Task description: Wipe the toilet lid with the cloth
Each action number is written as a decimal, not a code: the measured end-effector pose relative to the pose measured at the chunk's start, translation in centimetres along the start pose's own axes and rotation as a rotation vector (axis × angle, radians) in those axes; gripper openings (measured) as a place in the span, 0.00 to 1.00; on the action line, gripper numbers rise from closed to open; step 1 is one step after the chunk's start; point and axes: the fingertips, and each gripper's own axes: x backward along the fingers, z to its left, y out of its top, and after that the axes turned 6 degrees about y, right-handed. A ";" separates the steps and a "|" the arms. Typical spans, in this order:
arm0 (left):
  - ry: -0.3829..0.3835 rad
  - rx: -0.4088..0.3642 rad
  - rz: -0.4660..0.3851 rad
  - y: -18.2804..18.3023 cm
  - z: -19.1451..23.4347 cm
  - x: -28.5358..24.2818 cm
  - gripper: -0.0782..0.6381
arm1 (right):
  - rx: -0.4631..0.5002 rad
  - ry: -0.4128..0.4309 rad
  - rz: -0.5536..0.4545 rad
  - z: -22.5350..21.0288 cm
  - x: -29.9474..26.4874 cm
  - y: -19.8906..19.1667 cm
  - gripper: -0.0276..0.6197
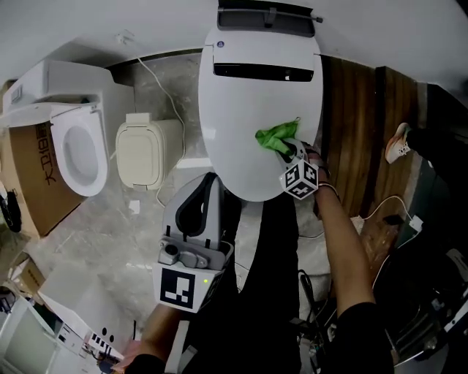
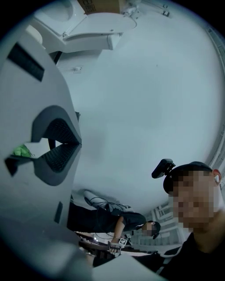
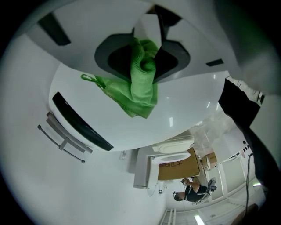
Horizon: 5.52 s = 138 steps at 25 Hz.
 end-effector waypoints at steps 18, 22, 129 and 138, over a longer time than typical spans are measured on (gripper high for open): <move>0.028 -0.029 -0.003 -3.6 -1.0 8.4 0.12 | -0.090 -0.042 -0.005 15.2 -0.5 -3.3 0.24; 0.046 -0.021 -0.006 -4.7 -2.2 11.0 0.12 | -0.114 -0.048 -0.003 16.6 -0.5 -3.7 0.24; 0.123 0.051 -0.012 -1.6 8.2 7.6 0.12 | -0.231 -0.008 -0.042 6.5 -4.6 9.6 0.24; 0.142 0.053 -0.031 -2.7 6.2 11.5 0.12 | -0.220 0.057 -0.002 16.1 -4.1 5.6 0.24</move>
